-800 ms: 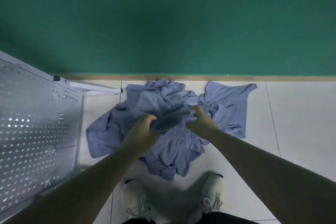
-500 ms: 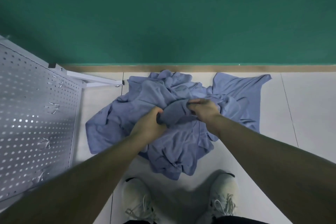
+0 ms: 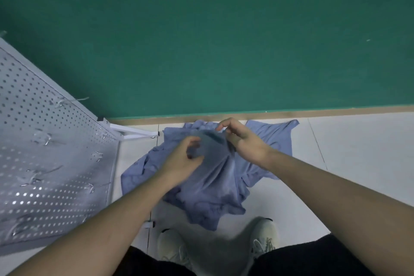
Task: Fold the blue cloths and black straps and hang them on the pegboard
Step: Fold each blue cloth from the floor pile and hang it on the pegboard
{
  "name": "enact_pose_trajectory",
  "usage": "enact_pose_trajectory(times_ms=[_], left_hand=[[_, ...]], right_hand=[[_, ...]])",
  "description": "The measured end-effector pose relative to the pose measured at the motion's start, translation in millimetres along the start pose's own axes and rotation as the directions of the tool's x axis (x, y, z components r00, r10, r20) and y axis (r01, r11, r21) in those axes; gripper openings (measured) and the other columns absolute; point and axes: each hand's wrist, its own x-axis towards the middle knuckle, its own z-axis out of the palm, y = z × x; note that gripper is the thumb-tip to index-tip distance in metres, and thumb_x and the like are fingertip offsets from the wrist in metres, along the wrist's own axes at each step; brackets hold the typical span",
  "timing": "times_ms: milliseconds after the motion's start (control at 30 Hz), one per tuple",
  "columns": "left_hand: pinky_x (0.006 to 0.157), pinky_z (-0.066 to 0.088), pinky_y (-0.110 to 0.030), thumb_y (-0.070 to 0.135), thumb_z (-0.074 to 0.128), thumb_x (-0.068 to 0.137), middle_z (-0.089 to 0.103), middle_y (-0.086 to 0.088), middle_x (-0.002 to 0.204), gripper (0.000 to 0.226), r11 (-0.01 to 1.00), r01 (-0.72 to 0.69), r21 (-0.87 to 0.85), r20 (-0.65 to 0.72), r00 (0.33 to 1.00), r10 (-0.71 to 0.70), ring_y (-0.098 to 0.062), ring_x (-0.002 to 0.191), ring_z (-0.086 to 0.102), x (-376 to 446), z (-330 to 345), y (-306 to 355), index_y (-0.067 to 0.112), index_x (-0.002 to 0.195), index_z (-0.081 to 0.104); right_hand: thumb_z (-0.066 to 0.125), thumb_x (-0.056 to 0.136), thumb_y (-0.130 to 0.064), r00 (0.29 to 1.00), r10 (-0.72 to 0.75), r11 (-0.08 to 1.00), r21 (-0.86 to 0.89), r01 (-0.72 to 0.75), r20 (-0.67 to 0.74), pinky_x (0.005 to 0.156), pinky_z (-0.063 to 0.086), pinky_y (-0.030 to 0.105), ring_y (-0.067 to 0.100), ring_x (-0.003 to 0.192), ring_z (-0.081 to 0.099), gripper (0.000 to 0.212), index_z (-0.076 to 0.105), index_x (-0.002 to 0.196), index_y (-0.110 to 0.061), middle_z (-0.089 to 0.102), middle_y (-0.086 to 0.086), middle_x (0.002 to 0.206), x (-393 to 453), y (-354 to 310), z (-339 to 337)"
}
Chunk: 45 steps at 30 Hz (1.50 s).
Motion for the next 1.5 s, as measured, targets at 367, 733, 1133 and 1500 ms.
enact_pose_trajectory(times_ms=[367,733,1133,1500], left_hand=[[0.079,0.047,-0.012,0.004,0.072,0.088,0.066,0.009,0.111,0.055,0.943,-0.31,-0.121,0.029,0.948,0.316,0.002,0.098,0.066,-109,-24,115,0.027,0.131,0.046],[0.061,0.034,-0.029,0.022,0.07,0.089,0.051,0.007,0.072,0.024,0.916,-0.357,0.184,-0.045,0.928,0.37,-0.011,0.067,0.042,-195,-47,170,0.018,0.078,0.049],[0.062,0.039,-0.023,0.044,0.077,0.084,0.06,0.01,0.072,0.028,0.758,-0.352,0.549,0.079,0.925,0.372,-0.003,0.063,0.048,-246,-121,193,0.019,0.082,0.064],[0.065,0.035,-0.031,0.021,0.063,0.091,0.049,0.006,0.073,0.018,0.906,-0.387,0.169,-0.027,0.918,0.397,-0.009,0.067,0.043,-288,-128,233,0.021,0.081,0.048]], right_hand=[[0.033,0.091,0.021,0.956,-0.292,0.956,0.001,0.292,0.042,0.062,0.039,0.014,0.0,0.055,0.044,0.041,0.052,0.104,-0.013,0.049,-0.015,0.059,-109,-132,-11],[0.042,0.097,0.008,0.911,-0.412,0.905,-0.121,0.407,-0.022,0.056,0.031,0.017,0.004,0.059,0.034,0.035,0.057,0.096,-0.024,0.043,-0.007,0.068,-210,-225,-55],[0.077,0.083,-0.046,0.975,-0.208,0.795,-0.568,0.214,0.077,0.07,0.043,0.003,-0.014,0.077,0.06,0.017,0.077,0.092,-0.031,0.072,-0.024,0.087,-261,-271,-101],[0.066,0.095,-0.036,0.976,-0.211,0.828,-0.52,0.209,0.057,0.077,0.042,0.022,0.004,0.078,0.054,0.014,0.066,0.091,-0.022,0.067,-0.007,0.09,-277,-272,-113]])
